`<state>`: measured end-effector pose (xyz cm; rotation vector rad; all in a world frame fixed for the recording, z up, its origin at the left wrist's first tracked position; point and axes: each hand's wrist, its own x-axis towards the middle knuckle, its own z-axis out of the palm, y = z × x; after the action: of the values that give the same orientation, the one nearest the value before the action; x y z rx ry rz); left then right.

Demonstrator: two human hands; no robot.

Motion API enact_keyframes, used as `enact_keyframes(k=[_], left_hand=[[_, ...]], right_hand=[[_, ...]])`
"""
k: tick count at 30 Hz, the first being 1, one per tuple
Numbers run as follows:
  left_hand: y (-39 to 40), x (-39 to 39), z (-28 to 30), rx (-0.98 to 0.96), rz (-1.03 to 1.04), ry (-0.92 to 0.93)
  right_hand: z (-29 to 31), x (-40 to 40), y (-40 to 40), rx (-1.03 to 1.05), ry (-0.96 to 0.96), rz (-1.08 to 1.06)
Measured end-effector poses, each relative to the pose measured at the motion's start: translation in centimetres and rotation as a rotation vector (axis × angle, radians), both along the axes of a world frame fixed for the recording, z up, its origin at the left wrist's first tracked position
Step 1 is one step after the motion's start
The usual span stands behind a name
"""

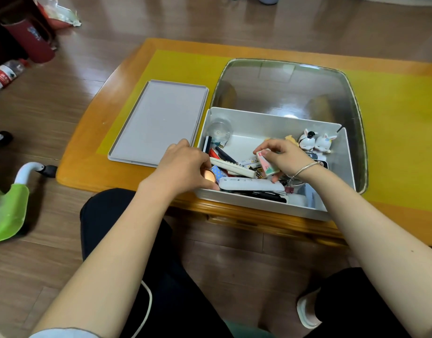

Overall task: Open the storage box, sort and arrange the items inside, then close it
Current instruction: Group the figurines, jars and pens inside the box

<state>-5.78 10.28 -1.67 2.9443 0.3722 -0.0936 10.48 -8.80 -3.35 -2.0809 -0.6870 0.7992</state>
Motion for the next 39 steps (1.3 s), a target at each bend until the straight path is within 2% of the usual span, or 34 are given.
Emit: enact_keyframes(k=[4, 9, 12, 14, 18, 24, 26, 28, 33, 39], left_hand=[[-0.3, 0.5, 0.2, 0.064, -0.011, 0.038], [0.1, 0.4, 0.7, -0.092, 0.045, -0.049], [0.3, 0.2, 1.6, -0.17, 0.064, -0.125], [0.2, 0.2, 2.2, -0.205, 0.054, -0.086], [-0.5, 0.5, 2.3, -0.16, 0.013, 0.113], [-0.6, 1.0, 1.6, -0.111, 0.031, 0.167], [-0.7, 1.2, 1.5, -0.125, 0.048, 0.195], [-0.8, 1.3, 1.4, -0.107, 0.046, 0.188], [-0.8, 1.1, 2.4, -0.088, 0.042, 0.138], [-1.1, 0.8, 3.8, -0.072, 0.03, 0.119]], right_hand=[[-0.3, -0.3, 0.4, -0.004, 0.001, 0.014], [-1.2, -0.3, 0.6, -0.032, -0.054, 0.04], [-1.1, -0.2, 0.8, -0.002, 0.029, 0.046], [-0.9, -0.3, 0.8, 0.018, 0.069, 0.047], [-0.7, -0.3, 0.8, 0.01, 0.08, 0.072], [-0.7, -0.2, 0.6, 0.038, 0.09, 0.037], [-0.8, -0.1, 0.5, 0.064, 0.023, -0.002], [-0.8, 0.1, 0.5, 0.067, -0.097, -0.025], [-0.8, 0.5, 0.3, 0.092, -0.157, -0.044], [-0.4, 0.1, 0.5, 0.132, -0.07, -0.039]])
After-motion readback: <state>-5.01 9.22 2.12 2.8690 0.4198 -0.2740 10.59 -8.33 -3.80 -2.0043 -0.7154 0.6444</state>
